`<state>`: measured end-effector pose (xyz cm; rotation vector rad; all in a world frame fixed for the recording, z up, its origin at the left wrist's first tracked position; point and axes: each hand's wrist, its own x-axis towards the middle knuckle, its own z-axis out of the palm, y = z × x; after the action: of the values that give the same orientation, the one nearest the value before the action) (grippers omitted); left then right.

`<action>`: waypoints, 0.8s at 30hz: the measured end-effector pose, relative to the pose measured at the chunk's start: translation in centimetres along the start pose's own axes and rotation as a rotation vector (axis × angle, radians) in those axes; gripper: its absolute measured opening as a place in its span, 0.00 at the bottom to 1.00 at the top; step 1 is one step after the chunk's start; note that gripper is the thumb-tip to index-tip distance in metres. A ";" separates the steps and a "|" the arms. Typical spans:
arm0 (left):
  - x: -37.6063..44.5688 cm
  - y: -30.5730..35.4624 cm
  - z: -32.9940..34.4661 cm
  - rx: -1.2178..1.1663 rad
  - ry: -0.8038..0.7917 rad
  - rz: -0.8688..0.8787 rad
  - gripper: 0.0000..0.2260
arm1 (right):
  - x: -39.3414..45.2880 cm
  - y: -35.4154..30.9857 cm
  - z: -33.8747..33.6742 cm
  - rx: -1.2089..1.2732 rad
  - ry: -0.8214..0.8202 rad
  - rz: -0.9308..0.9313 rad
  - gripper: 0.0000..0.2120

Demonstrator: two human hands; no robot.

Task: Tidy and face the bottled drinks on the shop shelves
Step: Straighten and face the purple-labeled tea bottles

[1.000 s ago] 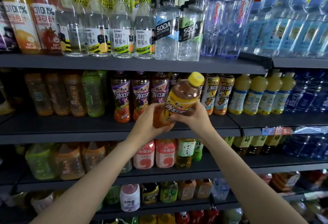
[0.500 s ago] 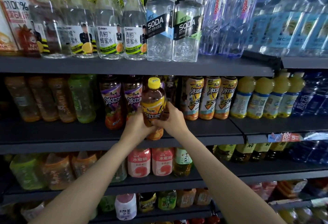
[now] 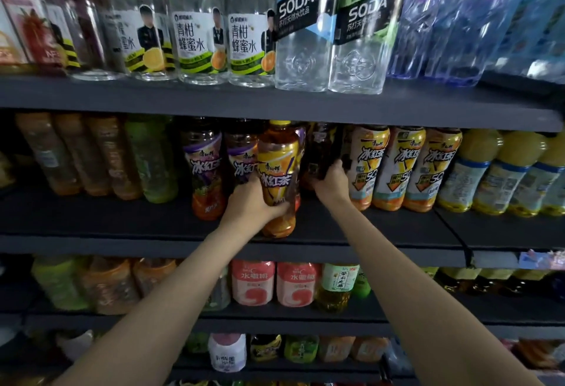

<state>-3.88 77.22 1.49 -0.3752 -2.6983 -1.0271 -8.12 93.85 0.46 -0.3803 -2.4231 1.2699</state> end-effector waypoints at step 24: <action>-1.2 -0.1 0.5 -0.025 -0.010 -0.041 0.26 | -6.5 1.3 -3.3 -0.079 0.097 0.037 0.37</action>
<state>-2.80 77.30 0.75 -0.3320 -2.7148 -1.0740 -0.82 94.34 -0.23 -0.4997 -2.3996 1.1461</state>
